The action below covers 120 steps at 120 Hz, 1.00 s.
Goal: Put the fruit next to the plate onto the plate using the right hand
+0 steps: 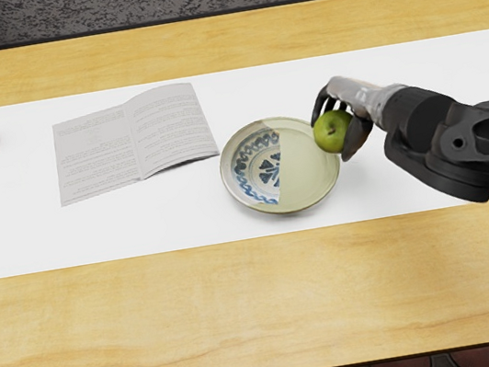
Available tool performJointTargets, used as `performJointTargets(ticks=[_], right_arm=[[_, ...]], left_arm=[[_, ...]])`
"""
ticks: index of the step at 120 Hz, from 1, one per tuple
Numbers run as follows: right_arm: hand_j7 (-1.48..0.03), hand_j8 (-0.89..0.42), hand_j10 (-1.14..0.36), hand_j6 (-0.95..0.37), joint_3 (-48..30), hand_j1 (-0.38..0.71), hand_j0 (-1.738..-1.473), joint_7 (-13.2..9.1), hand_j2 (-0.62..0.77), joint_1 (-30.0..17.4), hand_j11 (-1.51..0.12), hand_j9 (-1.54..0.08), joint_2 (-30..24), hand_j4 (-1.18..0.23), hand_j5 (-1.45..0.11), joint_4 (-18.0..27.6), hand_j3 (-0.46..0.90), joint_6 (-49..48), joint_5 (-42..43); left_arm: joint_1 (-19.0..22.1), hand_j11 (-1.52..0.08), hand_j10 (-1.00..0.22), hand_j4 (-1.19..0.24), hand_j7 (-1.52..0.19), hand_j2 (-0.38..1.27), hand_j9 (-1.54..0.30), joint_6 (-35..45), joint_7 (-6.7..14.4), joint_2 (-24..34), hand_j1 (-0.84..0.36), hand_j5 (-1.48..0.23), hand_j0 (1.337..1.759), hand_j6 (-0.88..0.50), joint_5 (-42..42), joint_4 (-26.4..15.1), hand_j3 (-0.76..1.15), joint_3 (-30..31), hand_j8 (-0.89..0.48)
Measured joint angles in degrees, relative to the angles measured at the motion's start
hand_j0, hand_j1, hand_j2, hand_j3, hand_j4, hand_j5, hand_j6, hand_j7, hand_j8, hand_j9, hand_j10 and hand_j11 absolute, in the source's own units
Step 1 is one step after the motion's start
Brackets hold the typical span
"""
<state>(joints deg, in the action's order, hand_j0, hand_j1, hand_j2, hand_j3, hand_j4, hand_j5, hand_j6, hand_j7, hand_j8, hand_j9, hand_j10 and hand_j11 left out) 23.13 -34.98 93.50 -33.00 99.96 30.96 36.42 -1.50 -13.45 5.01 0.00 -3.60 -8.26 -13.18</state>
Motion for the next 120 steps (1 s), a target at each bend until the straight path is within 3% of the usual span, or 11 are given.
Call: performJointTargets(ticks=[32, 62, 120], right_arm=[[-0.86, -0.38, -0.64, -0.41, -0.02, 0.20, -1.653, 0.02, 0.16, 4.72, -0.88, -0.89, 4.84, -0.57, -0.88, -0.76, 0.00, 0.05, -4.40], [-0.87, -0.40, -0.65, -0.43, -0.04, 0.18, -1.652, -0.02, 0.15, 7.22, -0.88, -0.88, 12.01, -0.59, -0.88, -5.53, 0.00, -0.05, -7.37], [-0.87, -0.41, -0.65, -0.44, 0.24, 0.17, -1.652, -0.01, 0.12, 2.93, -0.89, -0.88, 22.14, -0.60, -0.88, -20.39, 0.00, -3.75, -7.93]], left_arm=[[0.00, 0.00, 0.00, 0.00, 0.00, 0.00, 0.00, 0.00, 0.00, 0.00, 0.35, 0.00, 1.658, 0.00, 0.01, 0.06, 0.00, 0.07, 0.00], [0.00, 0.00, 0.00, 0.00, 0.00, 0.00, 0.00, 0.00, 0.00, 0.00, 0.35, 0.00, 1.658, 0.00, 0.08, 0.08, 0.00, 0.08, 0.00], [-0.09, 0.00, 0.00, 0.00, 0.00, 0.00, 0.00, 0.00, 0.00, 0.00, 0.35, 0.00, 1.658, 0.00, 0.09, 0.09, 0.00, 0.17, 0.00]])
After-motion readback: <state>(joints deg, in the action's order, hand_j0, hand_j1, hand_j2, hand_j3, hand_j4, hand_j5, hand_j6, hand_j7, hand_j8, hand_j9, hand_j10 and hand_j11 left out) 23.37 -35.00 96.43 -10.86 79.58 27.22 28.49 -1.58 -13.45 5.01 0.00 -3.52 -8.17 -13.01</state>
